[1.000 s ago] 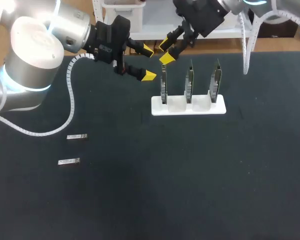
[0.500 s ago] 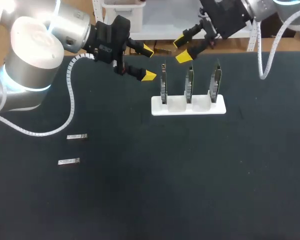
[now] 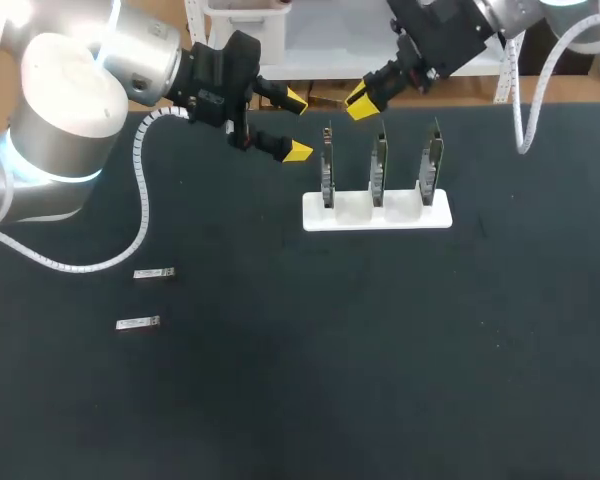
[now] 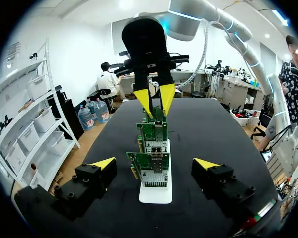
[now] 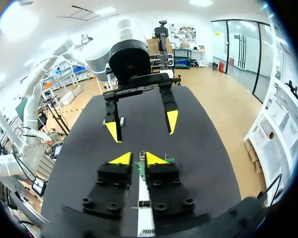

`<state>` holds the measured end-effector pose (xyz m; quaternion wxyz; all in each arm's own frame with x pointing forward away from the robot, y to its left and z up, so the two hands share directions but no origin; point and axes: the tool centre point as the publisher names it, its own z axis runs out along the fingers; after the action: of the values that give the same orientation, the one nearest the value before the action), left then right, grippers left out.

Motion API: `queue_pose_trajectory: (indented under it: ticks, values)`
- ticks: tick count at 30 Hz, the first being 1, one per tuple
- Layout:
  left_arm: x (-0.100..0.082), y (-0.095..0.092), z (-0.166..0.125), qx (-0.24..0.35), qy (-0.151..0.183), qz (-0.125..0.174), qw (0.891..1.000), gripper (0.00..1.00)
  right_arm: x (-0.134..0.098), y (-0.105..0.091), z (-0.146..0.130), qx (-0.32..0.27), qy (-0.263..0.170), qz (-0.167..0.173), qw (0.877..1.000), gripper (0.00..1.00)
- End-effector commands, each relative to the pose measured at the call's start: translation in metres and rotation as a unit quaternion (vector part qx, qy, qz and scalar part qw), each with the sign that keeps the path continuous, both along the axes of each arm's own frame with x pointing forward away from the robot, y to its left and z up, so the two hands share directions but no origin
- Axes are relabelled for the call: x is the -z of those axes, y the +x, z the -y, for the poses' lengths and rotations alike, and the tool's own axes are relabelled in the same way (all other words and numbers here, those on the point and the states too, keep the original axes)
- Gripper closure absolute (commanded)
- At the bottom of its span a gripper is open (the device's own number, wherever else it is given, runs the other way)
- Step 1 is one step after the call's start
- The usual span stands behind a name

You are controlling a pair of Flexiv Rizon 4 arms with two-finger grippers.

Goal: Pick up the optical module with the left hand, and insert it into the network port with the right hand.

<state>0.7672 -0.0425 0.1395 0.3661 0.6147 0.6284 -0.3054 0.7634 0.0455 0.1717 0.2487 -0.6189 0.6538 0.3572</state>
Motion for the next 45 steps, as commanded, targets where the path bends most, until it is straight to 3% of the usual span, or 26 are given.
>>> queue_pose_trajectory:
  ticks: [1, 18, 45]
  values:
    - [0.000, 0.001, 0.000, 0.001, 0.001, -0.001, 1.000, 0.00, 0.004, 0.007, -0.011, -0.008, -0.003, -0.005, 1.000, 1.00]
    - [0.000, 0.001, 0.000, 0.001, 0.001, -0.001, 1.000, 0.00, 0.018, 0.011, -0.036, -0.010, -0.008, -0.013, 1.000, 1.00]
    - [0.000, 0.001, 0.000, 0.001, 0.001, -0.001, 1.000, 0.00, 0.021, 0.009, -0.030, -0.006, -0.016, -0.024, 1.000, 1.00]
